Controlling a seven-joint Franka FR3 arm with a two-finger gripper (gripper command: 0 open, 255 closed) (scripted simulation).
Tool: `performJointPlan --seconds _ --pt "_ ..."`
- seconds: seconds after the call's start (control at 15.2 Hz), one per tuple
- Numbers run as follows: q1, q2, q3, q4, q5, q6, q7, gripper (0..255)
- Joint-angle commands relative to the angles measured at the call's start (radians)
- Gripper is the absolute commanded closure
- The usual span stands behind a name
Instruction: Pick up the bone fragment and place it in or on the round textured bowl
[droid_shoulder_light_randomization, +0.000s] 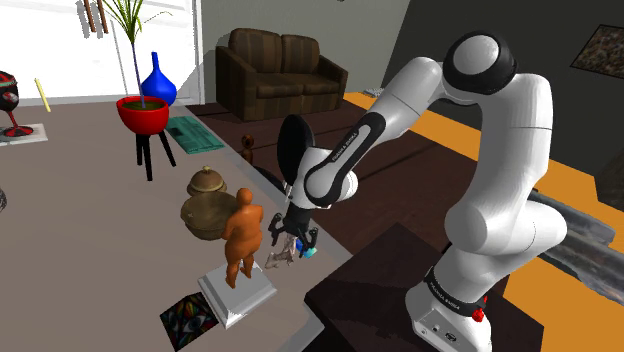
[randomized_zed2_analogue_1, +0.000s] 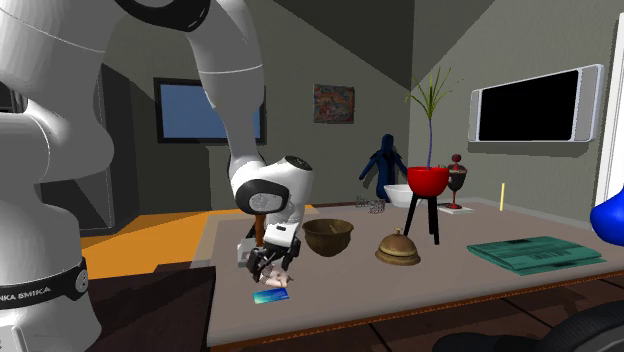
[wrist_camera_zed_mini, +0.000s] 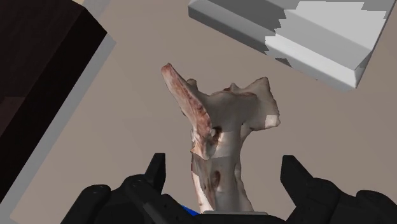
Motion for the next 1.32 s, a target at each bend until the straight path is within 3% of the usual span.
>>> performJointPlan --seconds 0.0,0.59,1.25 --pt "0.0 0.0 0.0 0.0 0.0 0.0 0.0 255" --pt "0.0 0.0 0.0 0.0 0.0 0.0 0.0 255" --pt "-0.164 -0.146 0.196 -0.031 0.109 -0.122 -0.037 255"
